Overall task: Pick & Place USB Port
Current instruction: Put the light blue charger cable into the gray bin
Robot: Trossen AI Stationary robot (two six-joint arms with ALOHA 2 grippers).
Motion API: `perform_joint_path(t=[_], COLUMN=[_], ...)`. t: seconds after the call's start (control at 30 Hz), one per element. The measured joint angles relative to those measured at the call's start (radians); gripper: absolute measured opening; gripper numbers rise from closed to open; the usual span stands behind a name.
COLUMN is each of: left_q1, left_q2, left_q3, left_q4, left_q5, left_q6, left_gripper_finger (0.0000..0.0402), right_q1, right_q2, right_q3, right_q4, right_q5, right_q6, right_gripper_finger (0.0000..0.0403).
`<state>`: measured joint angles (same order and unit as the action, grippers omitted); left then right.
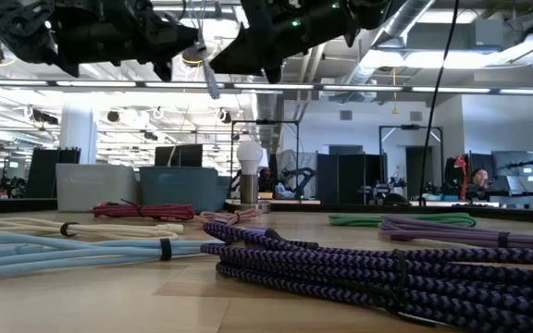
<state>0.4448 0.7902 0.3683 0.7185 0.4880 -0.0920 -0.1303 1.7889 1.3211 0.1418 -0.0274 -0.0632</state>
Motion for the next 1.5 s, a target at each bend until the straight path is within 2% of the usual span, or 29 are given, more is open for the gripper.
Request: perform_joint_path(t=[0.27, 0.47, 0.53, 0.6, 0.7, 0.8, 0.93, 1.13, 1.3, 1.5], left_q1=[0.077, 0.146, 0.173, 0.199, 0.235, 0.274, 0.337, 0.413, 0.456, 0.498], left_q2=[-0.226, -0.370, -0.402, -0.428, -0.448, -0.450, -0.434, -0.352, -0.251, -0.143], left_q3=[0.000, 0.000, 0.000, -0.001, -0.019, -0.030, -0.051, -0.081, -0.091, -0.091], left_q4=[-0.331, -0.557, -0.641, -0.719, -0.742, -0.742, -0.744, -0.748, -0.748, -0.748], left_q5=[-0.020, -0.162, -0.220, -0.289, -0.388, -0.464, -0.552, -0.559, -0.574, -0.583], left_q6=[0.045, 0.115, 0.117, 0.117, 0.115, 0.116, 0.116, 0.040, -0.016, -0.067], left_gripper_finger=[0.0008, 0.0008, 0.0008, 0.0008, 0.0008, 0.0008, 0.0008, 0.0008, 0.0008, 0.0016], right_q1=[0.000, 0.001, 0.008, 0.030, 0.078, 0.116, 0.150, 0.193, 0.229, 0.248], right_q2=[-0.084, -0.177, -0.219, -0.268, -0.360, -0.461, -0.616, -0.800, -0.872, -0.895], right_q3=[-0.001, -0.006, -0.045, -0.094, -0.183, -0.282, -0.405, -0.553, -0.607, -0.619], right_q4=[-0.132, -0.271, -0.279, -0.272, -0.263, -0.254, -0.250, -0.250, -0.255, -0.255], right_q5=[0.000, 0.001, 0.009, 0.056, 0.195, 0.318, 0.425, 0.512, 0.583, 0.634], right_q6=[-0.052, -0.078, -0.081, -0.107, -0.135, -0.133, -0.062, 0.049, 0.065, 0.065], right_gripper_finger=[0.0085, 0.0086, 0.0086, 0.0086, 0.0086, 0.0087, 0.0087, 0.0087, 0.0087, 0.0087])
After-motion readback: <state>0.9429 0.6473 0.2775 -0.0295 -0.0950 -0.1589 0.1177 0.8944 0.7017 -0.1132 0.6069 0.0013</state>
